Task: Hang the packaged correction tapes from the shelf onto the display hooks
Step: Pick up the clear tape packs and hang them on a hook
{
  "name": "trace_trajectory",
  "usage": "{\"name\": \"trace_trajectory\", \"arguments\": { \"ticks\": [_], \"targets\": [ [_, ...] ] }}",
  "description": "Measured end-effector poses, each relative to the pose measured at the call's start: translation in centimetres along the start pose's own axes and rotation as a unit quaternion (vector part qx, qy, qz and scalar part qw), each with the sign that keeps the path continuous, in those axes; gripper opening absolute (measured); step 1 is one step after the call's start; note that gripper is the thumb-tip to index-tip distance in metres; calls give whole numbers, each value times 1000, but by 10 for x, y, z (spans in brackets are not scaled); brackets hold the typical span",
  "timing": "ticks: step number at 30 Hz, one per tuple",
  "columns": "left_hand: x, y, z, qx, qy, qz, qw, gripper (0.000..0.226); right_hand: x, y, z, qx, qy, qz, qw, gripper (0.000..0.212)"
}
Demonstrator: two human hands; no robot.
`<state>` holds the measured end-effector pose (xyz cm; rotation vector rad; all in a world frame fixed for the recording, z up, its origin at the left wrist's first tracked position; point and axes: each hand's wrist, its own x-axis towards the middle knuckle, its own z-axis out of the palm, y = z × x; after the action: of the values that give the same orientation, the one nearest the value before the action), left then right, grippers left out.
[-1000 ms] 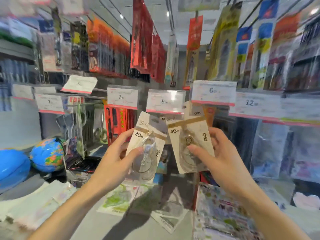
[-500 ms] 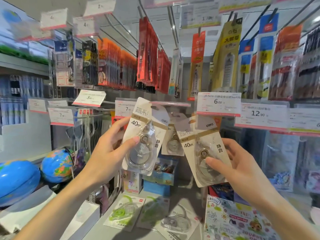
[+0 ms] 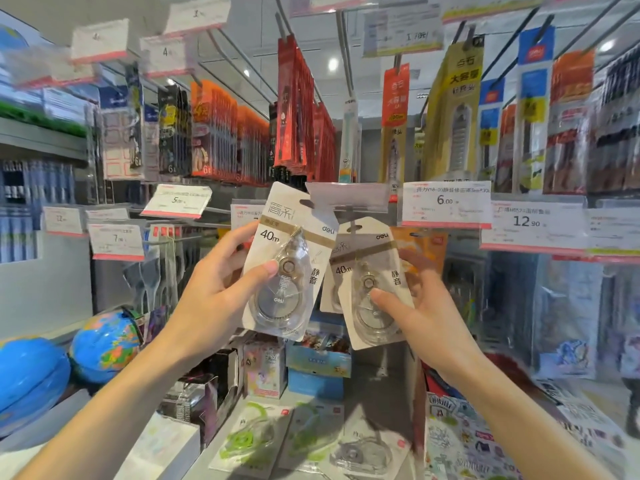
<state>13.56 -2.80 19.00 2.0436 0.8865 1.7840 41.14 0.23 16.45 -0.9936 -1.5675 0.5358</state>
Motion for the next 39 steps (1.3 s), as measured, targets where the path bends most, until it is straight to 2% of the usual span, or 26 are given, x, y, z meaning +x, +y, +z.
{"name": "trace_trajectory", "arguments": {
  "ticks": [2, 6, 11, 17, 19, 22, 25, 26, 30, 34, 37, 39],
  "targets": [
    [0, -1, 0, -3, -1, -1, 1000, 56, 0, -1, 2, 3, -1, -10, 1000, 45],
    [0, -2, 1, -1, 0, 0, 1000, 55, 0, -2, 6, -13, 4, -38, 999, 65],
    [-3, -5, 1, -1, -2, -4, 1000, 51, 1, 2, 17, -21, 19, -35, 999, 65],
    [-8, -16, 4, 11, -4, -16, 1000, 48, 13, 13, 27, -131, 56, -61, 988, 72],
    [-10, -21, 4, 11, -1, -26, 1000, 47, 19, 19, 28, -163, 70, -51, 983, 66],
    [-11, -25, 5, 10, 6, -39, 999, 47, 27, 26, 31, -220, 74, -7, 973, 43],
    [-12, -28, 8, -2, 2, -51, 999, 48, 35, 29, 36, -273, 56, 8, 960, 72],
    [-12, -29, 10, -5, -2, -56, 998, 49, 37, 29, 38, -273, 46, 15, 961, 76],
    [-17, -32, 12, -3, -14, -75, 997, 53, 46, 35, 43, -268, 1, 77, 960, 65],
    [-21, -34, 14, 8, -9, -73, 997, 44, 44, 32, 30, -249, -14, 45, 967, 56],
    [-23, -37, 19, -11, -5, -85, 996, 44, 36, 28, 15, -166, -17, 28, 986, 28],
    [-25, -38, 25, -37, -5, -96, 995, 44, 28, 27, 7, -152, -12, 10, 988, 13]
  ]
}}
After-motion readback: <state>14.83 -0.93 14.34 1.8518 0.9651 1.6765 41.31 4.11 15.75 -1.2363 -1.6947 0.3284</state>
